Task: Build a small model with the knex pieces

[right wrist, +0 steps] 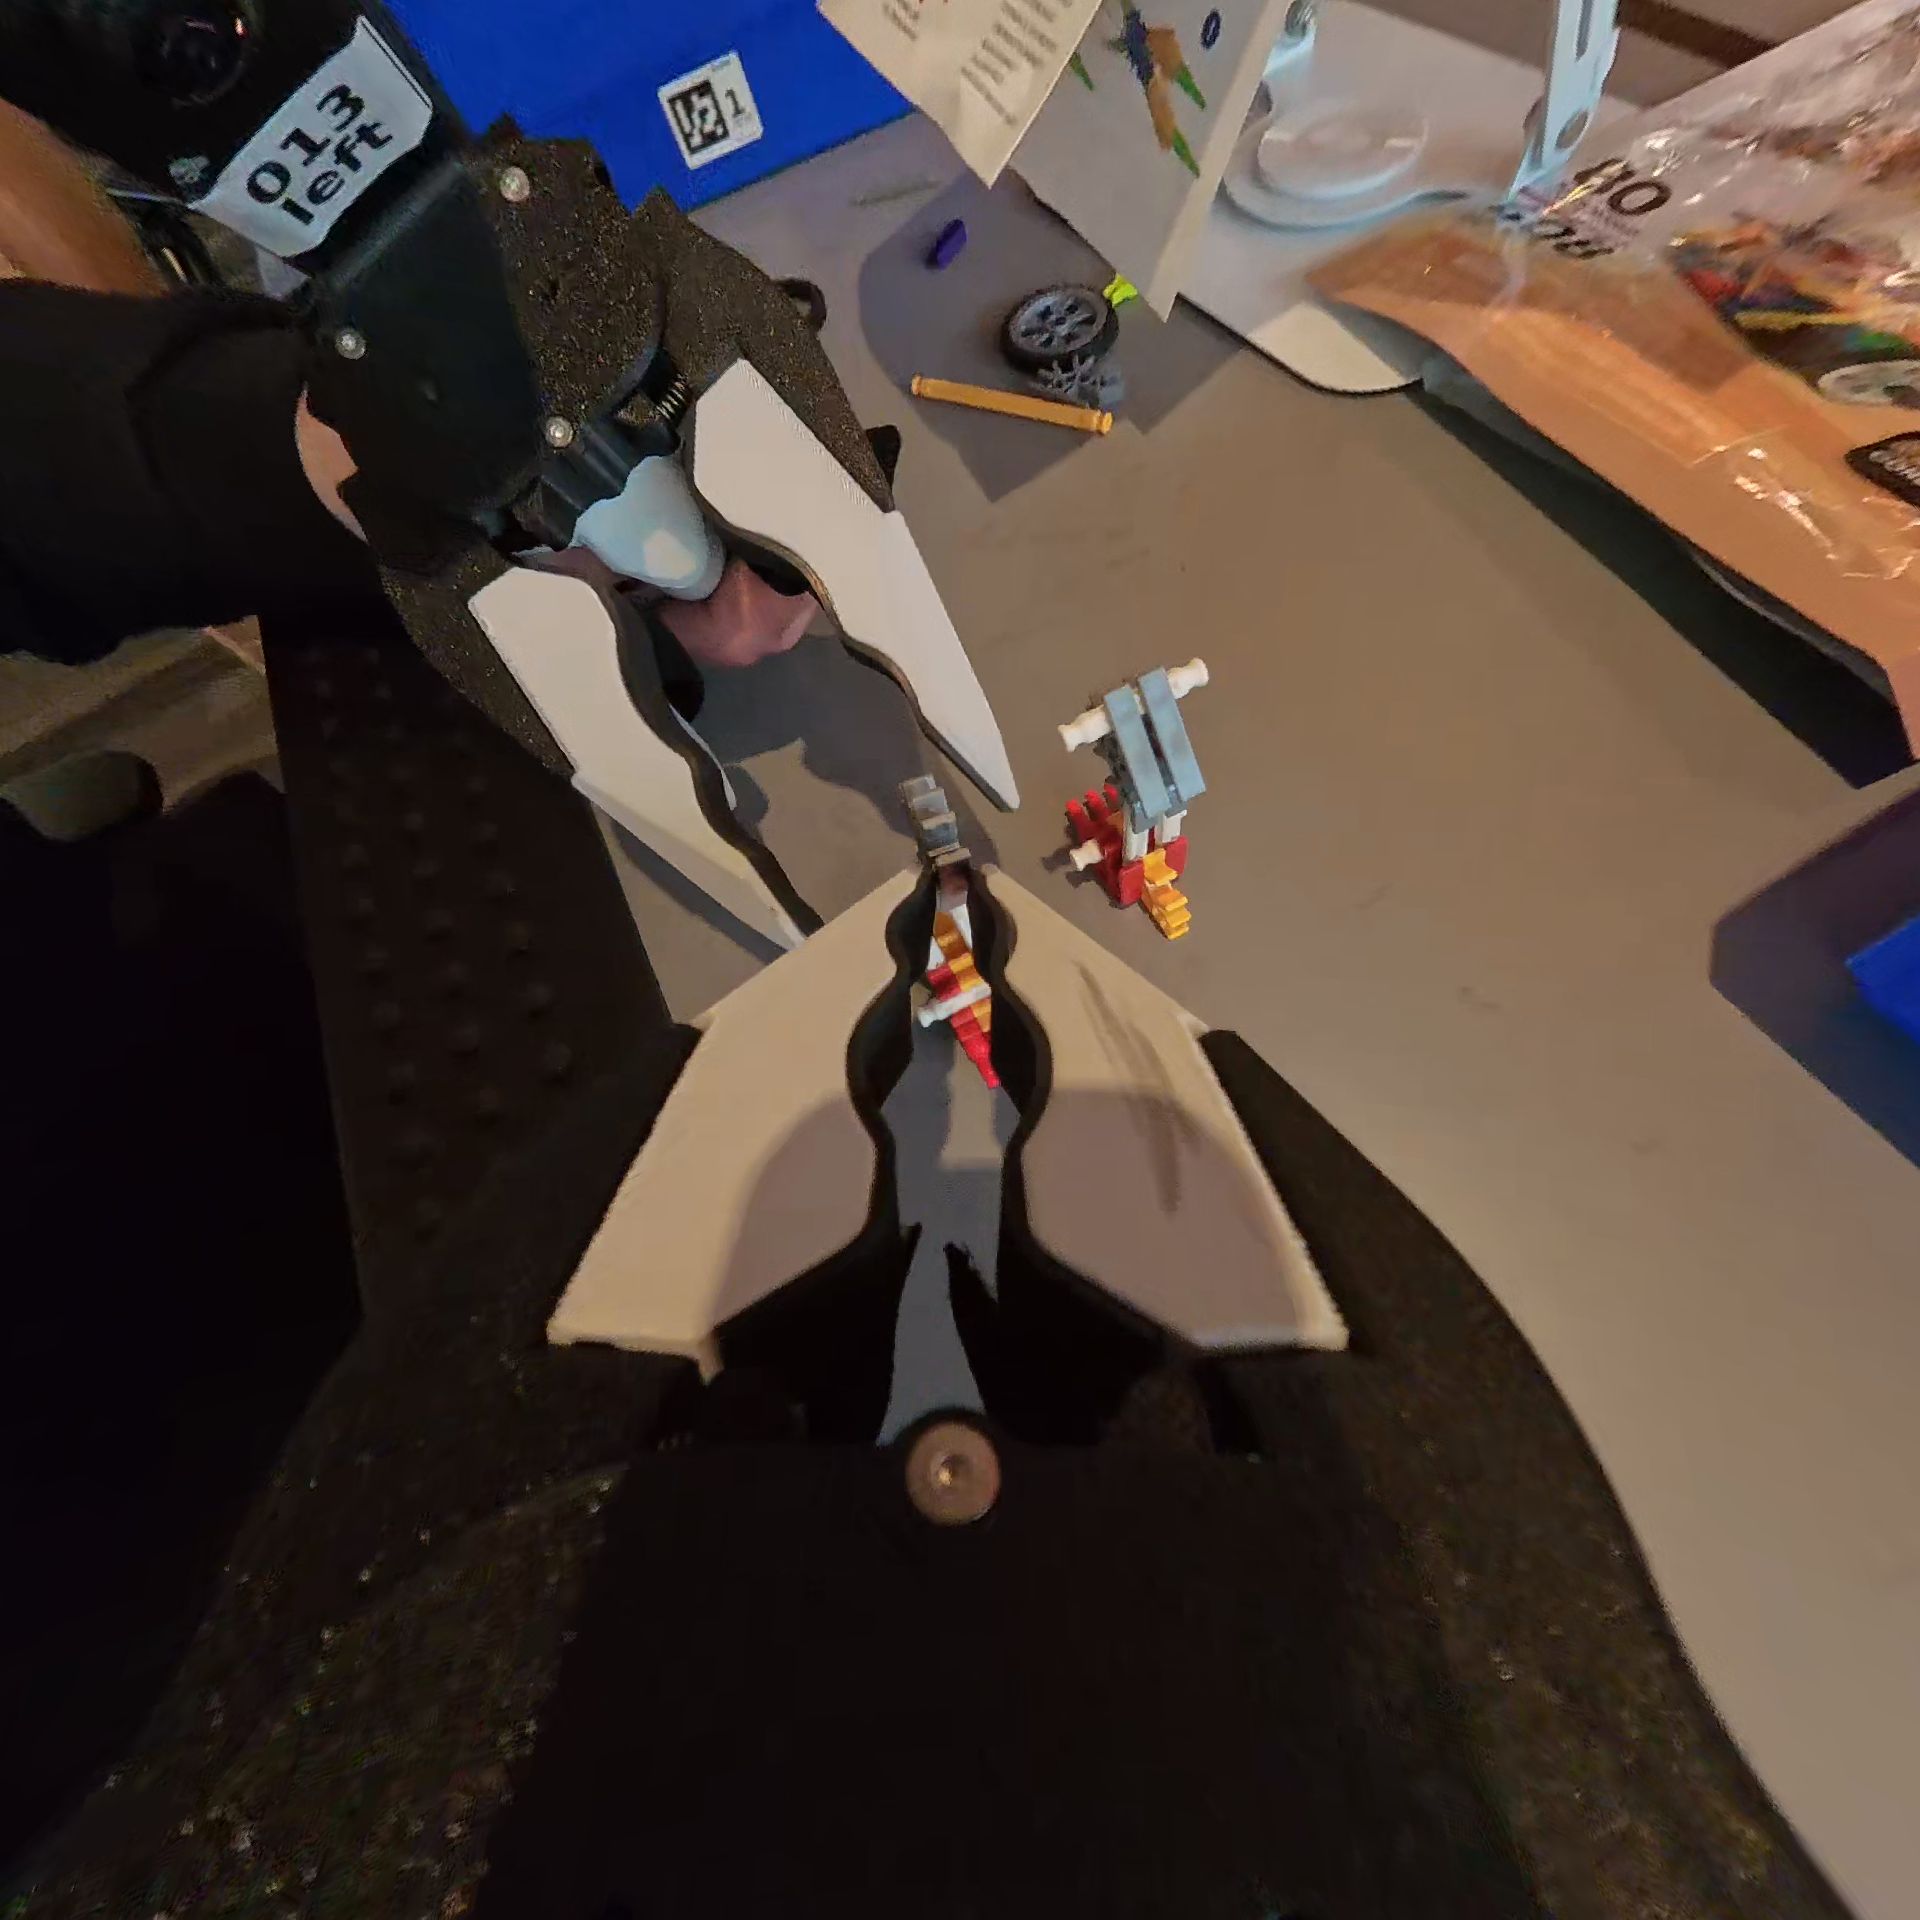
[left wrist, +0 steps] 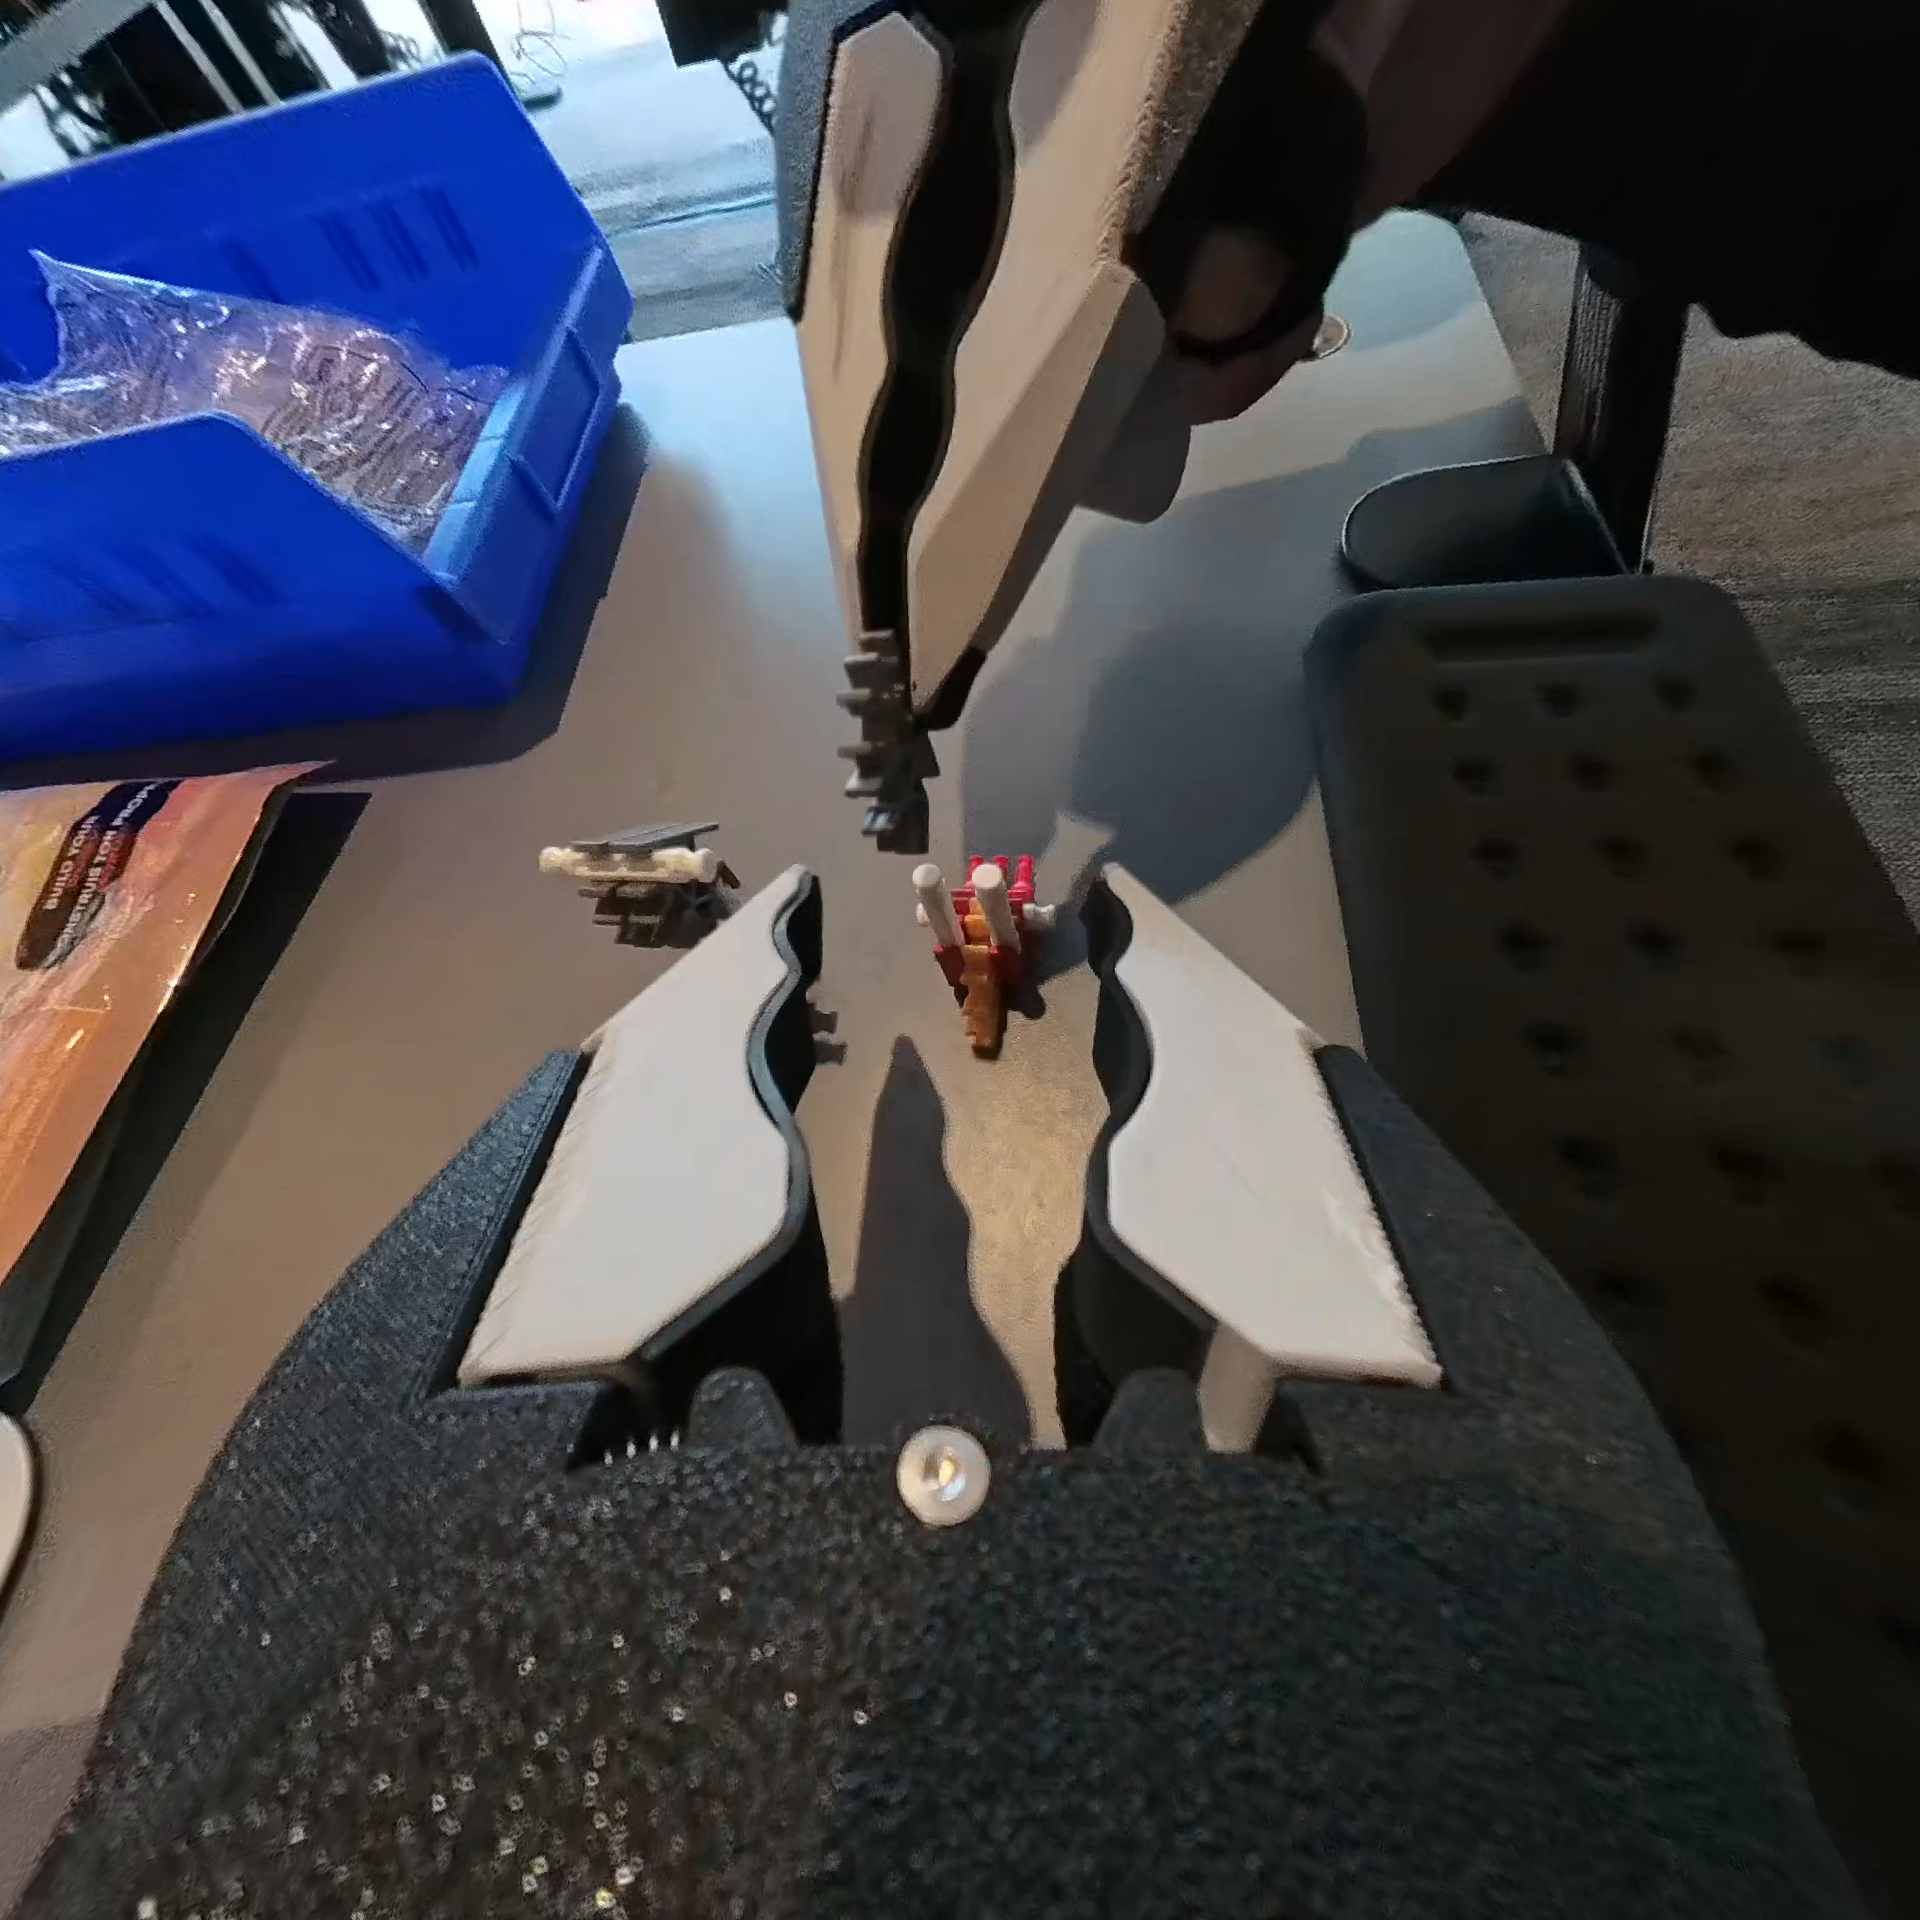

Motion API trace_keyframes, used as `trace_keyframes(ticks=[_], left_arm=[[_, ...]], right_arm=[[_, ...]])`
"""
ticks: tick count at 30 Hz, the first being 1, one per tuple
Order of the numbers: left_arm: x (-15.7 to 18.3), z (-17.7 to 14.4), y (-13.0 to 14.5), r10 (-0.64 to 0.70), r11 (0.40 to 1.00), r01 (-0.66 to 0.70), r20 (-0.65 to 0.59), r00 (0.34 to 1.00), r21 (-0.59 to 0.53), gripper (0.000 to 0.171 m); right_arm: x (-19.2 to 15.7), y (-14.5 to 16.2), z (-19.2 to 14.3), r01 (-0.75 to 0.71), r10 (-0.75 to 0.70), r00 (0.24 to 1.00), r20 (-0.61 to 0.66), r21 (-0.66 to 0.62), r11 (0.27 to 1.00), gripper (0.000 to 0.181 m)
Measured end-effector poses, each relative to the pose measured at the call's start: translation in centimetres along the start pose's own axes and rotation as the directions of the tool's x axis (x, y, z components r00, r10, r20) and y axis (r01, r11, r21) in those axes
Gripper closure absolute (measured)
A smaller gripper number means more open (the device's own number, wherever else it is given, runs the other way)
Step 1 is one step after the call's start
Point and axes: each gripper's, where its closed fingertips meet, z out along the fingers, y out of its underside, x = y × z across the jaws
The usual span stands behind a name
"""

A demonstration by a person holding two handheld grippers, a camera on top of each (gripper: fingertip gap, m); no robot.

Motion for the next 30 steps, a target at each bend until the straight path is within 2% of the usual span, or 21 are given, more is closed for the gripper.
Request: trace_keyframes(ticks=[9, 14, 22, 30], left_arm=[[-0.3, 0.5, 0.5, -0.002, 1.000, 0.002, 0.012, 1.000, -0.017, 0.131], [-0.2, 0.7, 1.0, -0.001, 0.999, 0.001, 0.004, 1.000, -0.038, 0.129], [0.0, 1.3, 1.7, 0.031, 0.996, -0.029, 0.014, 0.999, -0.079, 0.134], [0.2, 1.2, 1.2, 0.019, 0.998, -0.019, 0.002, 1.000, -0.055, 0.134]], right_arm=[[0.5, 0.7, 1.5, 0.011, -0.009, 0.999, 0.040, -0.071, 0.997, 0.176], [0.4, 1.0, 1.8, 0.035, -0.030, 0.999, 0.045, -0.097, 0.995, 0.176], [0.3, 1.3, 1.9, 0.039, -0.034, 0.998, 0.052, -0.110, 0.993, 0.176], [0.3, 1.4, 2.0, 0.033, -0.027, 0.998, 0.060, -0.106, 0.994, 0.176]])
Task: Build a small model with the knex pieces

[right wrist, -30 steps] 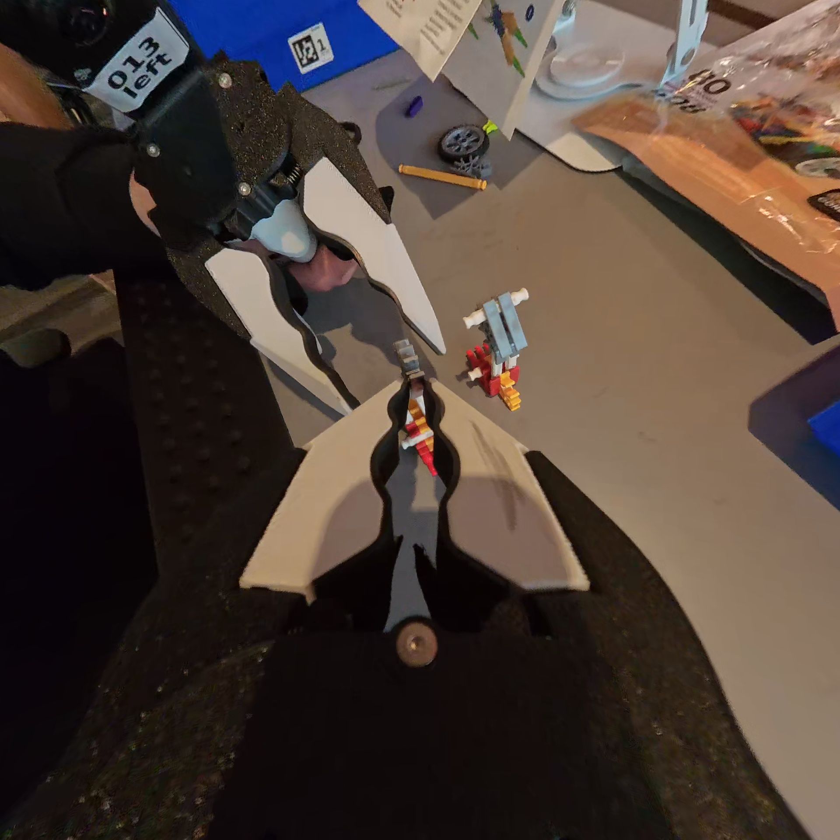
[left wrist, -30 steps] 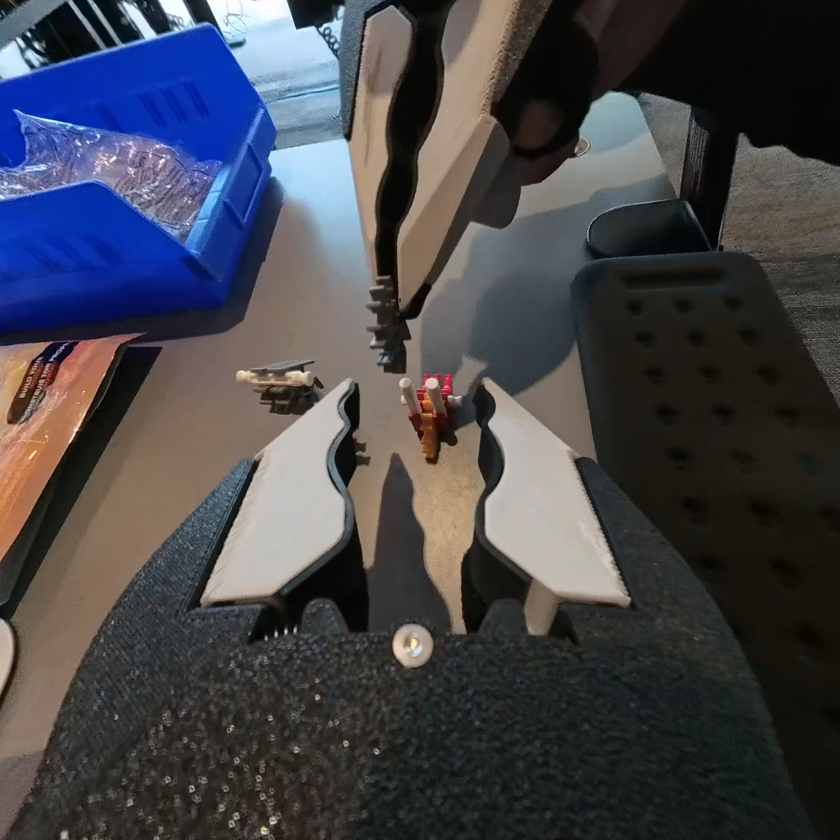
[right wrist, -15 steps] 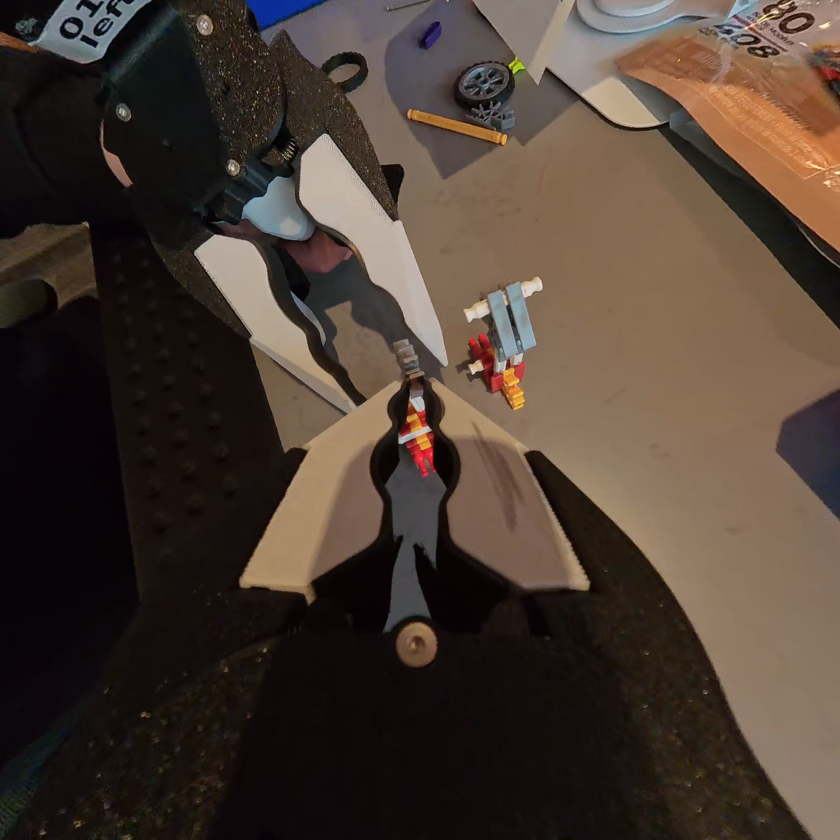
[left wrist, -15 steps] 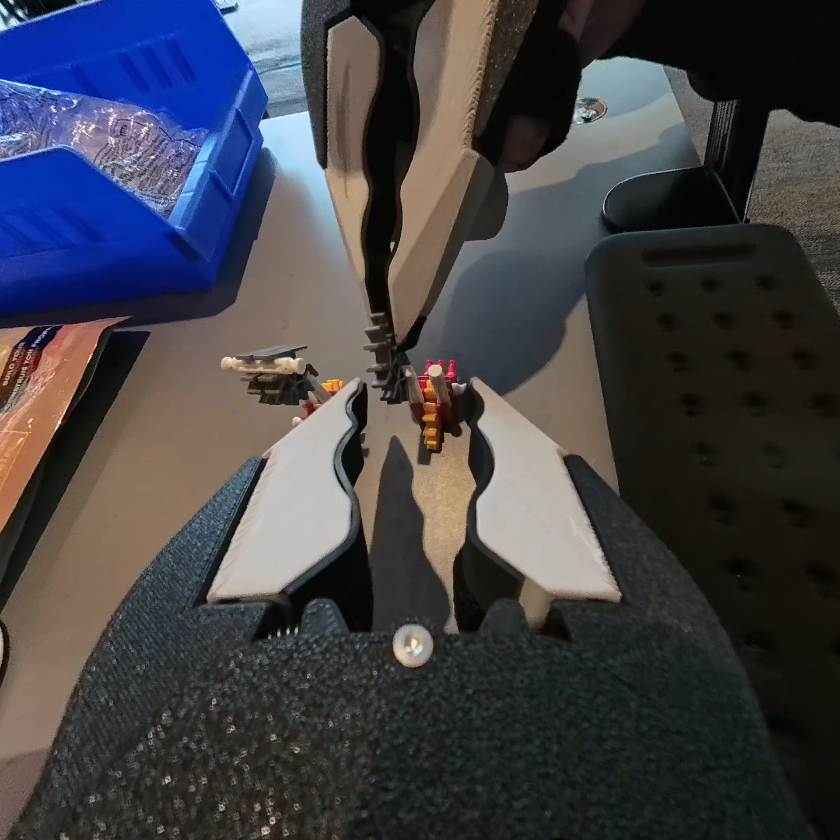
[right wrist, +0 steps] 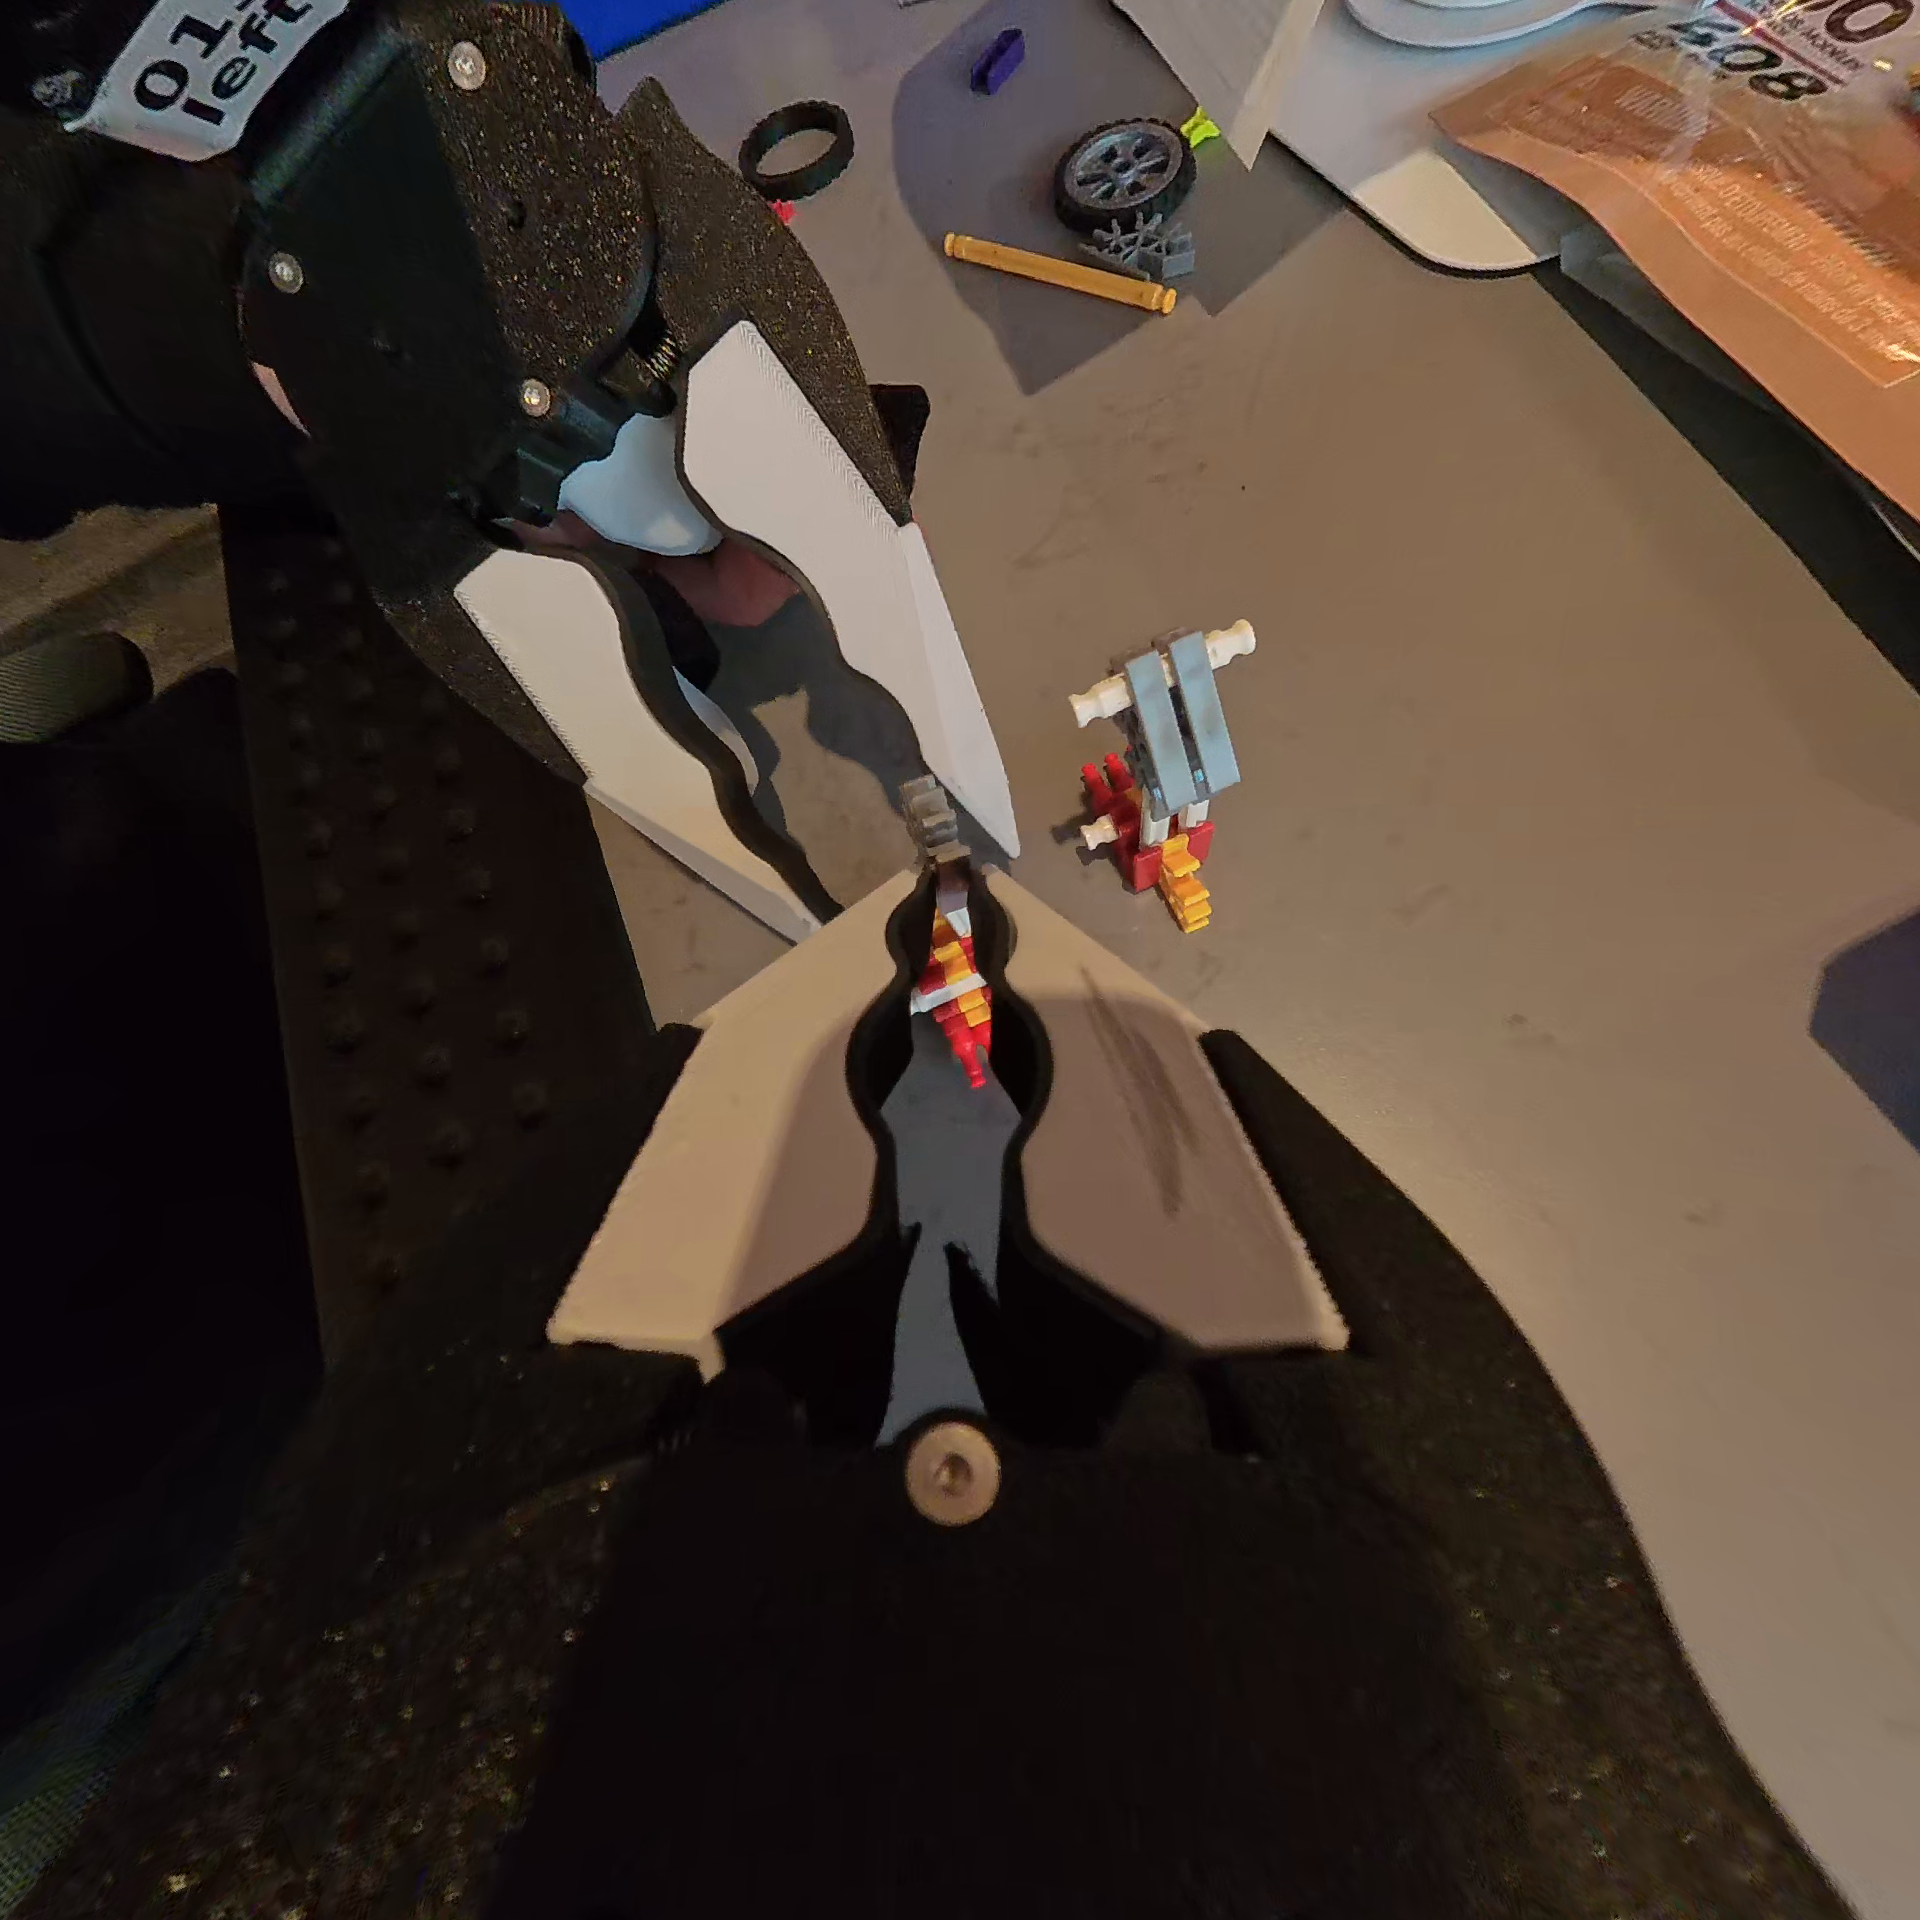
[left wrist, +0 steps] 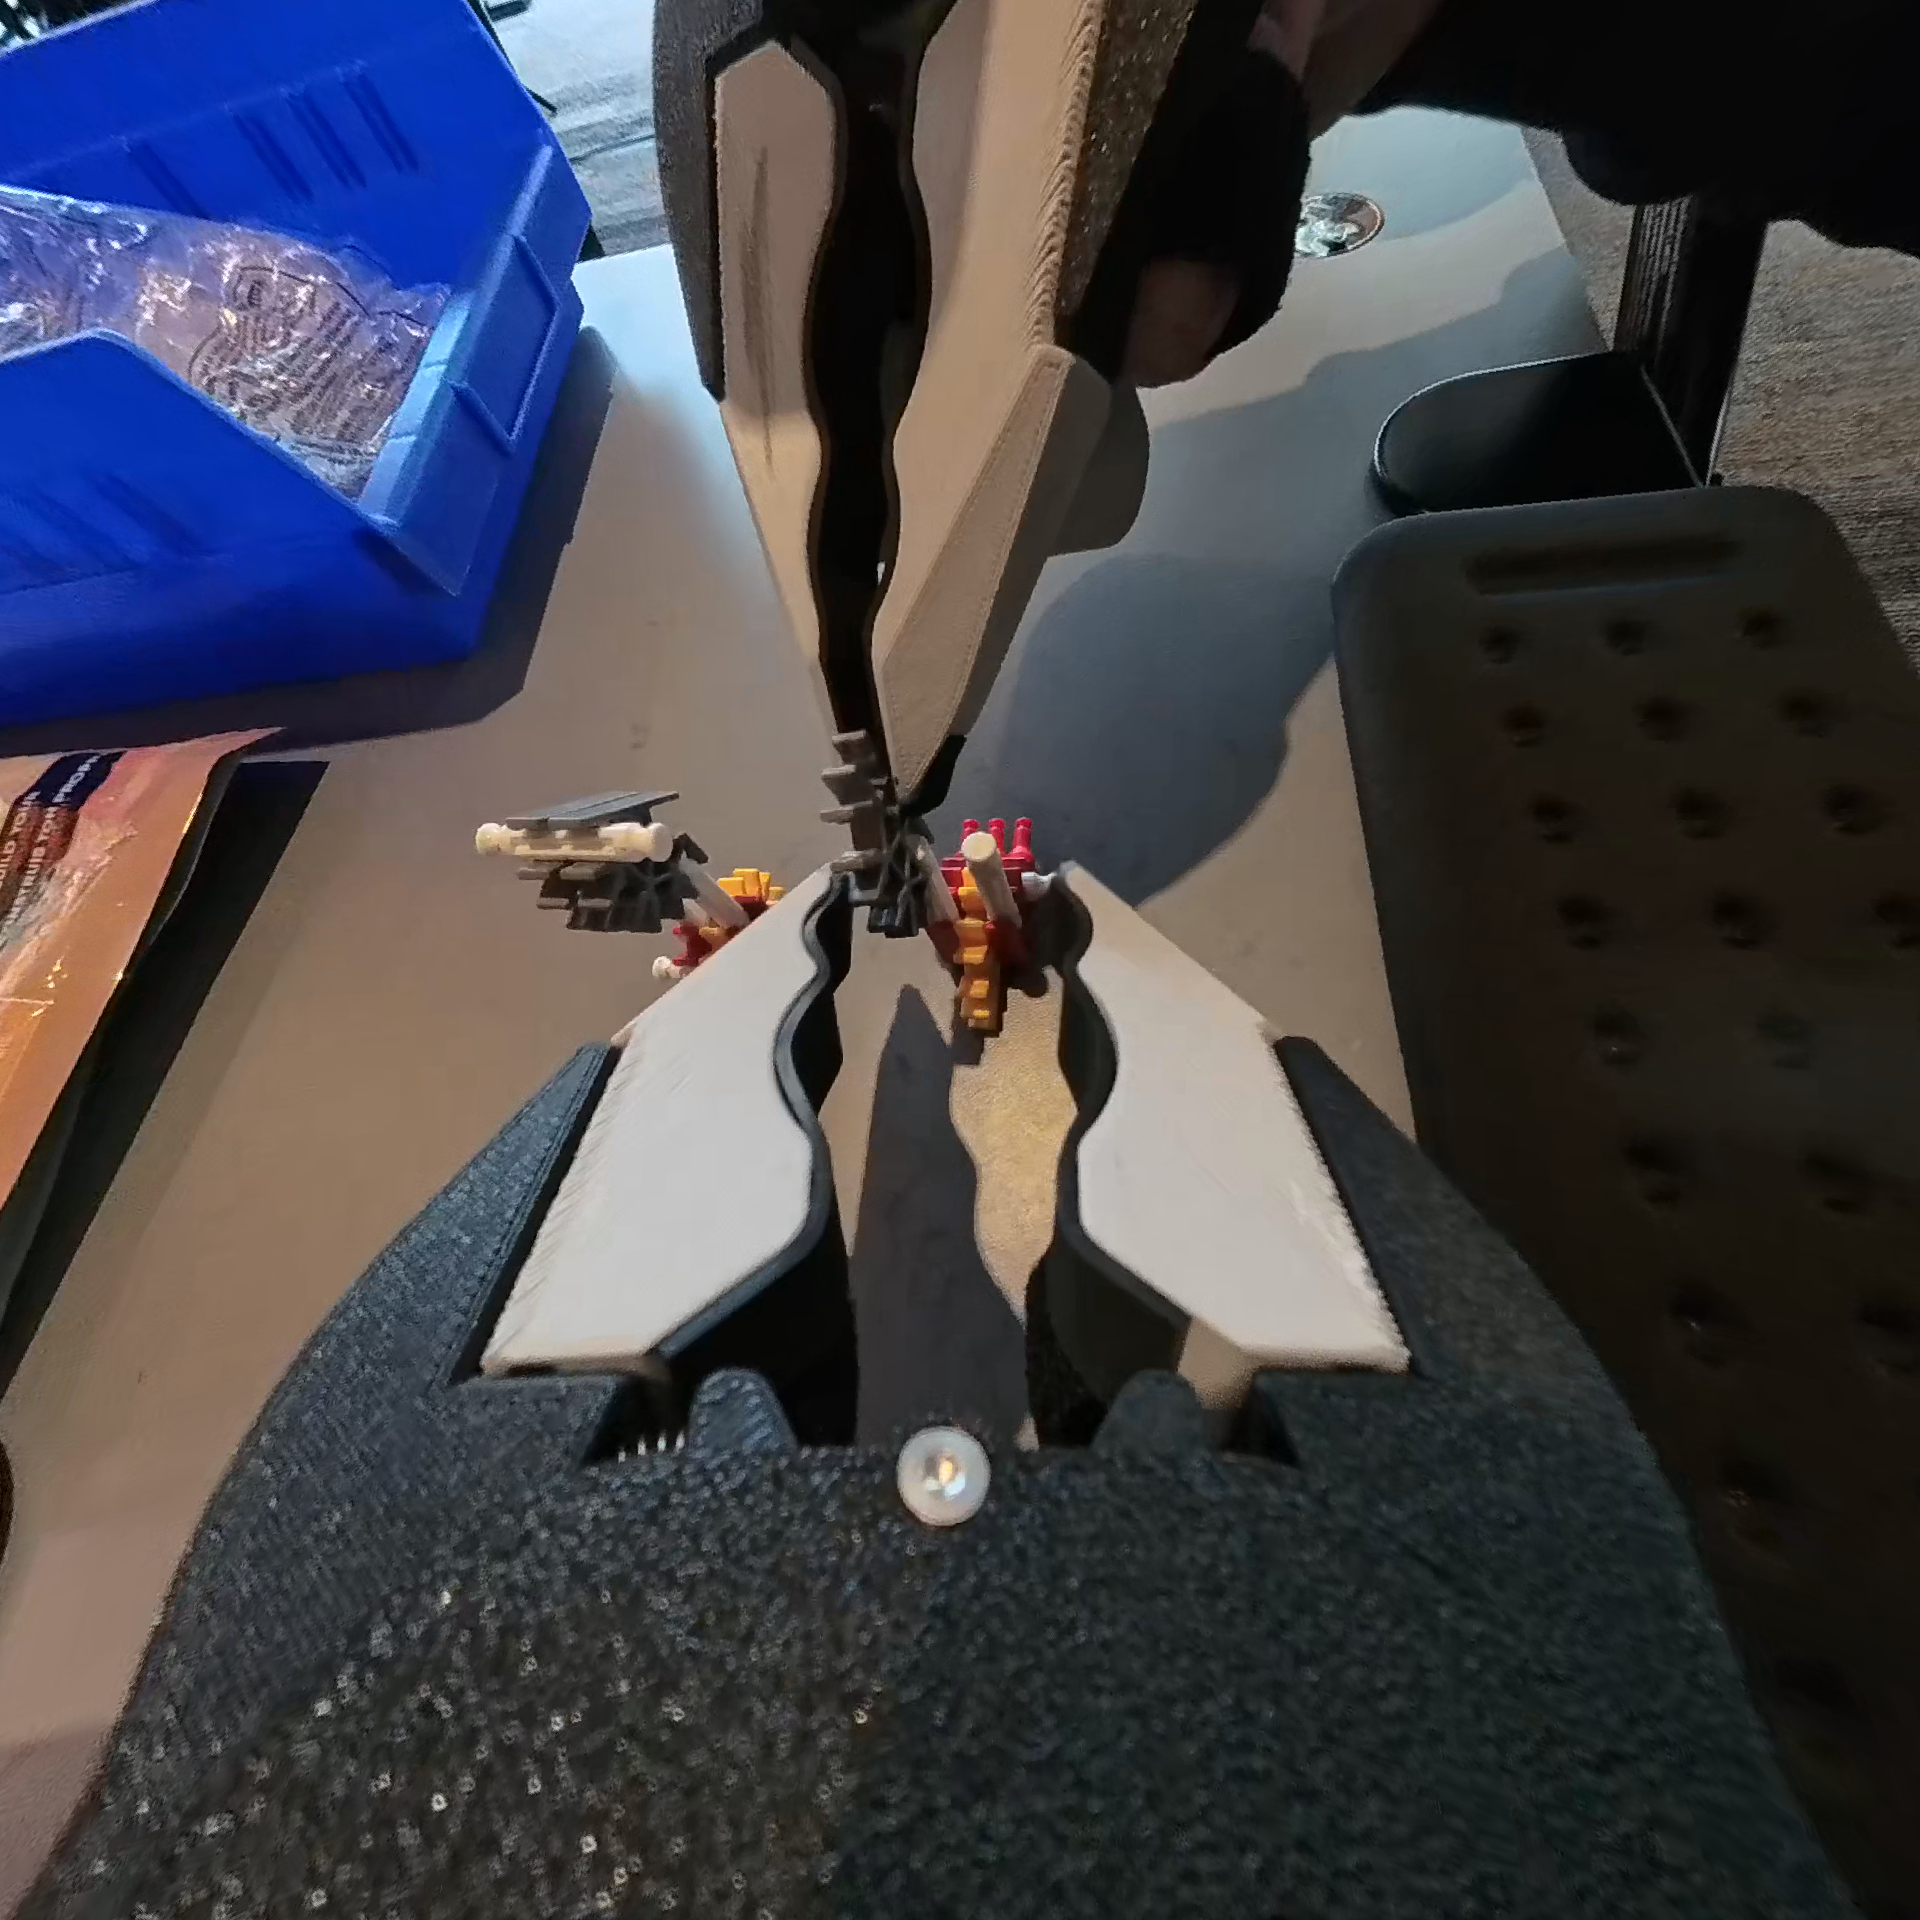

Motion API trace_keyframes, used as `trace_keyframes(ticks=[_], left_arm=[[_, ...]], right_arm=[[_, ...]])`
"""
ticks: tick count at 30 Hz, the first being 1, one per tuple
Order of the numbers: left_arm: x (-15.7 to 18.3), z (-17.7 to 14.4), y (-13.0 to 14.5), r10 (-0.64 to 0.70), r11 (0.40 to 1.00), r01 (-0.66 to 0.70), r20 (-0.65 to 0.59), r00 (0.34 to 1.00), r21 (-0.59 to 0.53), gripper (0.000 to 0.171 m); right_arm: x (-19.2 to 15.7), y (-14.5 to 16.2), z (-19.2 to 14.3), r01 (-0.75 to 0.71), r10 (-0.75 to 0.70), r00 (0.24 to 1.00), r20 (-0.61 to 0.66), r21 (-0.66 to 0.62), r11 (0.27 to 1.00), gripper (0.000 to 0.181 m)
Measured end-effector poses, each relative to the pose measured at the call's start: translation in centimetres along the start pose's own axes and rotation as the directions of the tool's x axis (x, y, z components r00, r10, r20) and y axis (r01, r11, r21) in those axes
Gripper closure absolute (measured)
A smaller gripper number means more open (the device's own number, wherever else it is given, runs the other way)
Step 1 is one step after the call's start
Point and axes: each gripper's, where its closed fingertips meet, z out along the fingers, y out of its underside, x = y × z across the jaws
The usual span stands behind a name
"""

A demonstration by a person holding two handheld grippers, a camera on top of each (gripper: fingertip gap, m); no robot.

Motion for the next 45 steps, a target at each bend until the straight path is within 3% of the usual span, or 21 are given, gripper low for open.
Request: trace_keyframes(ticks=[7, 16, 34, 45], left_arm=[[-0.2, -0.4, -0.5, -0.039, 0.998, 0.040, -0.020, 0.999, 0.042, 0.136], [-1.0, -1.3, -1.7, -0.072, 0.990, 0.073, -0.014, 0.997, 0.120, 0.163], [-0.8, -0.8, -1.5, -0.043, 0.995, 0.044, -0.014, 0.999, 0.092, 0.166], [-1.0, -0.8, -1.3, -0.080, 0.992, 0.082, -0.030, 0.996, 0.093, 0.166]], right_arm=[[0.0, 0.1, -0.1, -0.015, 0.015, 1.000, 0.012, 0.011, 1.000, 0.176], [-0.2, 0.1, 0.0, 0.004, -0.005, 1.000, 0.016, 0.015, 1.000, 0.176], [-0.3, 0.2, -0.4, -0.010, 0.008, 1.000, 0.021, 0.062, 0.998, 0.171], [0.4, 2.1, 0.2, 0.028, -0.029, 0.999, -0.042, -0.019, 0.999, 0.171]])
